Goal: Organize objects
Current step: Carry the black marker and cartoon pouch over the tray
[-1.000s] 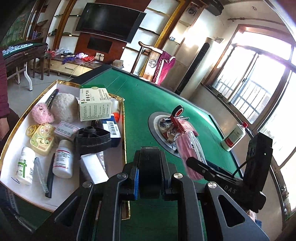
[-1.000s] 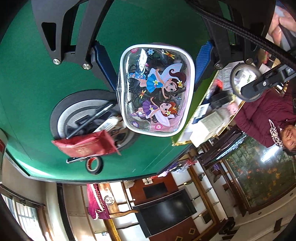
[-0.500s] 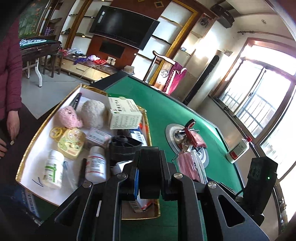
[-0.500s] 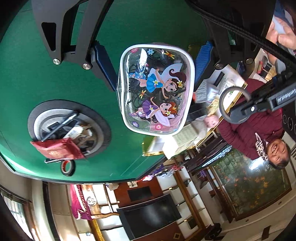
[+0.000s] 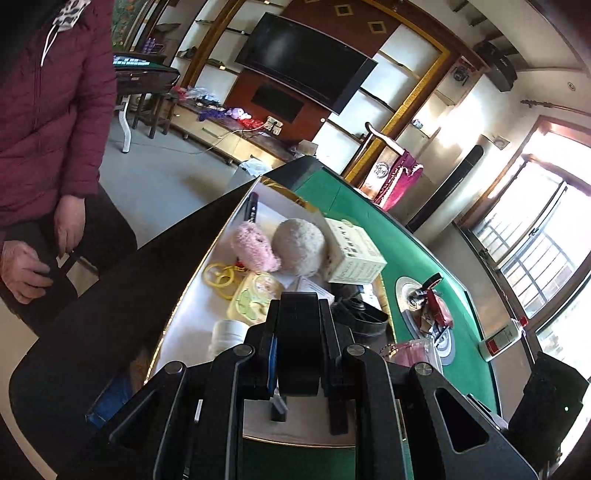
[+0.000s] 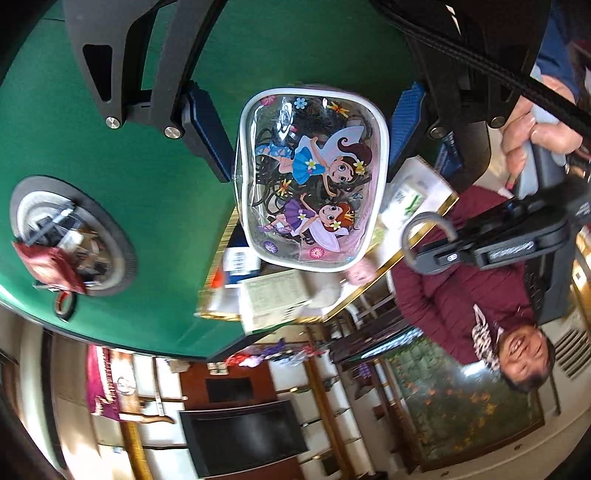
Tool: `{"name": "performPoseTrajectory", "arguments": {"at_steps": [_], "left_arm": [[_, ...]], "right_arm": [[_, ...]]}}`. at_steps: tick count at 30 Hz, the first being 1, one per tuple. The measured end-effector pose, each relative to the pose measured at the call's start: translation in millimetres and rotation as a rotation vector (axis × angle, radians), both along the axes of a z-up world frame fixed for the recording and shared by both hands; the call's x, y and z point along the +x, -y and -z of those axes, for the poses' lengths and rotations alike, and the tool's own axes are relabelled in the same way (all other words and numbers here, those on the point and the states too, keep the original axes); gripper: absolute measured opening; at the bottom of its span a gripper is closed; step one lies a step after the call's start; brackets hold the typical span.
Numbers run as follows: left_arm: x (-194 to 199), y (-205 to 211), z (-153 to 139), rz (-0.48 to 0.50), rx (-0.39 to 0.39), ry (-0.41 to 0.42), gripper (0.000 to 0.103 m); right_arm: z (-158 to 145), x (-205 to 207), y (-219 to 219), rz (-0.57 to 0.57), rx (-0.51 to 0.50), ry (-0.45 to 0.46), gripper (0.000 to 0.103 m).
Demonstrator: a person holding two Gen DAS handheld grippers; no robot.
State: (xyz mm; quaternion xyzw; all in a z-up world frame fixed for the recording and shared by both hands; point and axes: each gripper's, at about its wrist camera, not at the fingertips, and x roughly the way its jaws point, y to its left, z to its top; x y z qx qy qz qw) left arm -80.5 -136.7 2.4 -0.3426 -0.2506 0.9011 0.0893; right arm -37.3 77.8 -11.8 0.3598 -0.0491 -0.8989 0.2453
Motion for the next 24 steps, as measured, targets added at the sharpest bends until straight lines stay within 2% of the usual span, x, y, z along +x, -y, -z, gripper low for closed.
{"name": "performPoseTrajectory", "arguments": {"at_steps": [11,18,24], "left_arm": [[-16.1,19.7,24.9,-0.017,0.034,0.033,0.014],[-23.5,26.9,37.7,0.009,0.068,0.052,0.015],[-25.1,31.5,44.0,0.003,0.056,0.066,0.014]], "right_arm": [[11.9,-16.3,54.2,-0.098,0.080,0.010,0.078],[16.9,-34.3,69.6,-0.101,0.105,0.015,0.078],[21.0,-40.6,85.3,-0.087,0.171,-0.021,0.078]]}}
